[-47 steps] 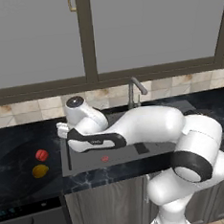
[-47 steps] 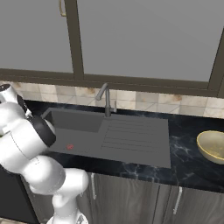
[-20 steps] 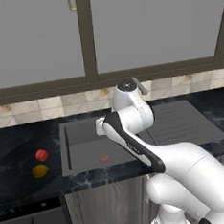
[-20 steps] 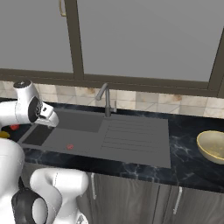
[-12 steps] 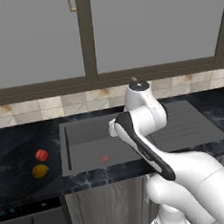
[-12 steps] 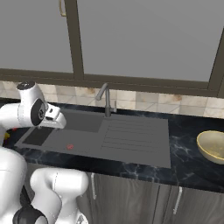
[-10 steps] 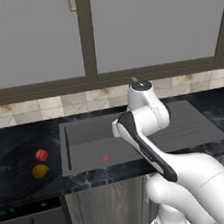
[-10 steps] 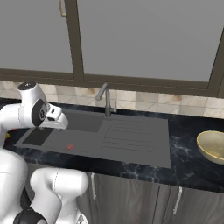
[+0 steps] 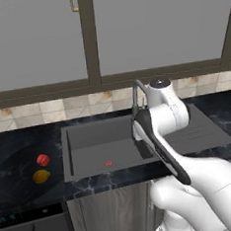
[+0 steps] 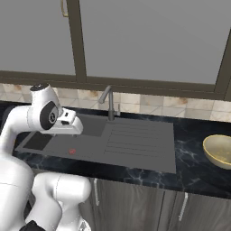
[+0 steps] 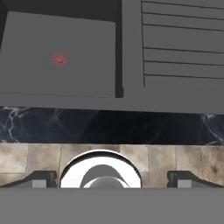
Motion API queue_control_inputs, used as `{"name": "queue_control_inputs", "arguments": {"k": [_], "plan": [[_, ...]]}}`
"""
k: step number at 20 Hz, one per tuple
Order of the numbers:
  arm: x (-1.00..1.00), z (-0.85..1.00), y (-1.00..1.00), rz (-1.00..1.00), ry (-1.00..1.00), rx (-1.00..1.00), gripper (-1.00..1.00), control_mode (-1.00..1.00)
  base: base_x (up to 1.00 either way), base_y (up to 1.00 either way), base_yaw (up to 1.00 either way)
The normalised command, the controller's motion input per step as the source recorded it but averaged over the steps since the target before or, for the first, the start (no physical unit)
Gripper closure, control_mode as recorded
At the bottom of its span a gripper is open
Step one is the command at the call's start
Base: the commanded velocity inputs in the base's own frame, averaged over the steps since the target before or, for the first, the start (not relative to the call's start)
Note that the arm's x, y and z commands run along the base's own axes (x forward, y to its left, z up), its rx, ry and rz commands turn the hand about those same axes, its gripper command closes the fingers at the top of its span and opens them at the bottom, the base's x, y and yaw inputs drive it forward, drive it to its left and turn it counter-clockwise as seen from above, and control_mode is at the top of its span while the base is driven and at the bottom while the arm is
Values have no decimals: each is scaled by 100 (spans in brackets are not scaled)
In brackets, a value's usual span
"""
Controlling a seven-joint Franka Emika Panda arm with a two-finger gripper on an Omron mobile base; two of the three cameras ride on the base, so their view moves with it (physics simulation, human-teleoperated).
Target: Remove the bell pepper and lemon from the sink. Then move the bowl and cup from the counter to the sink for washing.
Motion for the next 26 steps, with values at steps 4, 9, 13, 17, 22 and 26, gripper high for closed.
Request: {"name": "queue_control_inputs", "arguments": {"k": [4,9,13,17,22,26], "plan": [[-9,9,-58,0,4,-4,-100,-100,0,0,0],[-5,6,-60,0,0,0,-100,-100,0,0,0],[-1,4,-60,0,0,0,-100,-100,0,0,0],[0,4,-60,0,4,-1,-100,-100,0,0,0],[3,4,-59,0,11,-3,-100,-100,0,0,0],[6,2,-61,0,10,-1,-100,-100,0,0,0]]}}
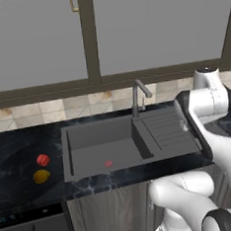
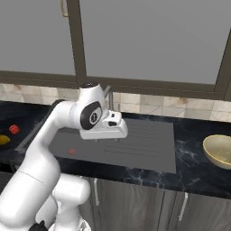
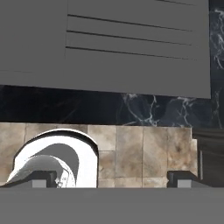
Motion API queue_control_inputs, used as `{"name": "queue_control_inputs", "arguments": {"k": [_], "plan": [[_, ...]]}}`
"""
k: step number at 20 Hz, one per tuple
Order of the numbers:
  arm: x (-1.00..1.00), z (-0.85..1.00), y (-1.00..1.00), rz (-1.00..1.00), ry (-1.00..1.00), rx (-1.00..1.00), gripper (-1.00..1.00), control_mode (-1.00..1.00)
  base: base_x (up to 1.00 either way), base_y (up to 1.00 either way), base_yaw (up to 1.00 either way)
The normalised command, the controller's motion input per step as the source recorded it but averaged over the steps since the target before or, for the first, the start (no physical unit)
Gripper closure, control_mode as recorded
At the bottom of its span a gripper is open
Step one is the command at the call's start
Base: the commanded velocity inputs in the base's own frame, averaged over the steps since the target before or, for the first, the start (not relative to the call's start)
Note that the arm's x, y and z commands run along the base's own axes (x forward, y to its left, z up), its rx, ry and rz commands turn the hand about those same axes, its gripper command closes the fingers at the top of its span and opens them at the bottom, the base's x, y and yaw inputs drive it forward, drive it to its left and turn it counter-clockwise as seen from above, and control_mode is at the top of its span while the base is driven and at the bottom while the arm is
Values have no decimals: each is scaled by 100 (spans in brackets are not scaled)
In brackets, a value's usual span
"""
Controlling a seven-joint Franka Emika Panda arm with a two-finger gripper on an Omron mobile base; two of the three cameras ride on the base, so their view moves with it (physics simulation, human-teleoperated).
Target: Remove the bell pepper and lemon from the sink. Then move the bowl and cup from the counter to the sink for washing.
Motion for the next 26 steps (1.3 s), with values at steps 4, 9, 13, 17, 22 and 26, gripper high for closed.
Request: {"name": "queue_control_inputs", "arguments": {"k": [4,9,13,17,22,26], "plan": [[9,0,-62,0,10,0,-100,-100,0,0,0],[13,0,-60,0,8,0,-100,-100,0,0,0],[19,0,-58,0,11,0,-100,-100,0,0,0],[21,0,-57,0,12,0,-100,-100,0,0,0],[22,-1,-54,0,9,0,-100,-100,0,0,0],[24,-3,-53,0,6,0,-100,-100,0,0,0]]}}
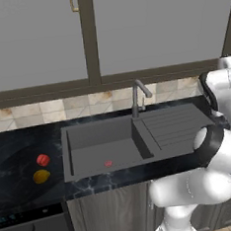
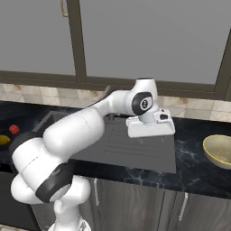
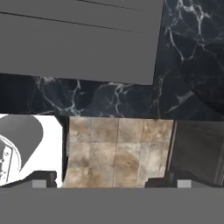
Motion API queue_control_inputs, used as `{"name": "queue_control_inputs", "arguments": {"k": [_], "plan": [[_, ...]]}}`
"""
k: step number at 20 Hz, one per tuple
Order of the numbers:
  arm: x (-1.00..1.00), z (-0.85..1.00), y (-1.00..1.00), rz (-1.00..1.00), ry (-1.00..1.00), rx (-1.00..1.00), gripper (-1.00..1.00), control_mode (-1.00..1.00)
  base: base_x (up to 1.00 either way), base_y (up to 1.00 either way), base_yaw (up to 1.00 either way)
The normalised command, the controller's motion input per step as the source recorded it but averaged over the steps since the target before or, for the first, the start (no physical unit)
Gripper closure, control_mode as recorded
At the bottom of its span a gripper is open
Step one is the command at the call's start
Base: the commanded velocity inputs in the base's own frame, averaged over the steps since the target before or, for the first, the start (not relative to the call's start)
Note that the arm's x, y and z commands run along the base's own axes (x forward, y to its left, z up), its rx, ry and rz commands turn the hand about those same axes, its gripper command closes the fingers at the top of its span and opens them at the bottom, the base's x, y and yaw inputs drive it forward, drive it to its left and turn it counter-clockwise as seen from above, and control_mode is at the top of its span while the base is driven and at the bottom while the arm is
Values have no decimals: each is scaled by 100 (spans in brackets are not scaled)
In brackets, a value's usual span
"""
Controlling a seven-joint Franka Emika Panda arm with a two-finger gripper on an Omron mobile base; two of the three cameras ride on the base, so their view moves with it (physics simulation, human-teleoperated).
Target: Remove the bell pepper and lemon from the sink. Then move the bowl and cup from the counter to the sink for washing.
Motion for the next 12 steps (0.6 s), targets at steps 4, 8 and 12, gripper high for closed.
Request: {"name": "queue_control_inputs", "arguments": {"k": [4,8,12], "plan": [[24,-7,-51,0,0,0,-100,-100,0,0,0],[23,-11,-51,0,0,0,-100,-100,0,0,0],[18,-17,-52,0,0,0,-100,-100,0,0,0]]}}
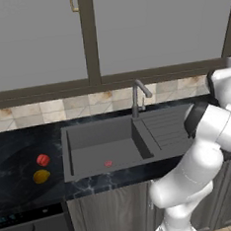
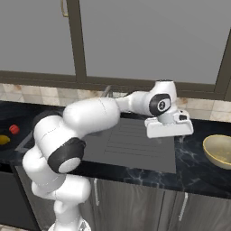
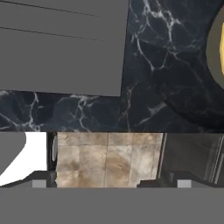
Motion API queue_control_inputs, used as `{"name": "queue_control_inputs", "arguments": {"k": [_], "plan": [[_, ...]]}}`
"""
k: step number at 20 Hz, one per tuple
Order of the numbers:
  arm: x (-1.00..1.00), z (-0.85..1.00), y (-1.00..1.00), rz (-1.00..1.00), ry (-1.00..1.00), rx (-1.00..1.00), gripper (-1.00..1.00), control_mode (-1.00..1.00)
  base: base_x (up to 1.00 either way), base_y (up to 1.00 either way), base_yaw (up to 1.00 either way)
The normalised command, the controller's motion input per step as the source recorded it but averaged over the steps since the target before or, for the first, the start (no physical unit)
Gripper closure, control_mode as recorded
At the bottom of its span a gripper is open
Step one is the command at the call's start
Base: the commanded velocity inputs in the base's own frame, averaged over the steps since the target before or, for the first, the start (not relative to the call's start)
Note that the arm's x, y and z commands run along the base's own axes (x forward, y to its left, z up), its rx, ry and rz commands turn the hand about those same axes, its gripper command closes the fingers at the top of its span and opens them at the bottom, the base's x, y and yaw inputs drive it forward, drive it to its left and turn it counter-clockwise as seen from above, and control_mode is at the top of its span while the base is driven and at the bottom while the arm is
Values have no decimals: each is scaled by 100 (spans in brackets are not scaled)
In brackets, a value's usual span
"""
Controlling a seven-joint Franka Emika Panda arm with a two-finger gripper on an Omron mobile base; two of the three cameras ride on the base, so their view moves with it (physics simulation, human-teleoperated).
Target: Remove the bell pepper and lemon from the sink. Then move the bowl and cup from the counter to the sink for washing.
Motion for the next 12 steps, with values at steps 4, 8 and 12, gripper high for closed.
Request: {"name": "queue_control_inputs", "arguments": {"k": [4,8,12], "plan": [[14,-26,-46,0,0,0,-100,-100,0,0,0],[25,-22,-48,0,0,0,-100,-100,0,0,0],[24,-18,-48,0,0,0,-100,-100,0,0,0]]}}
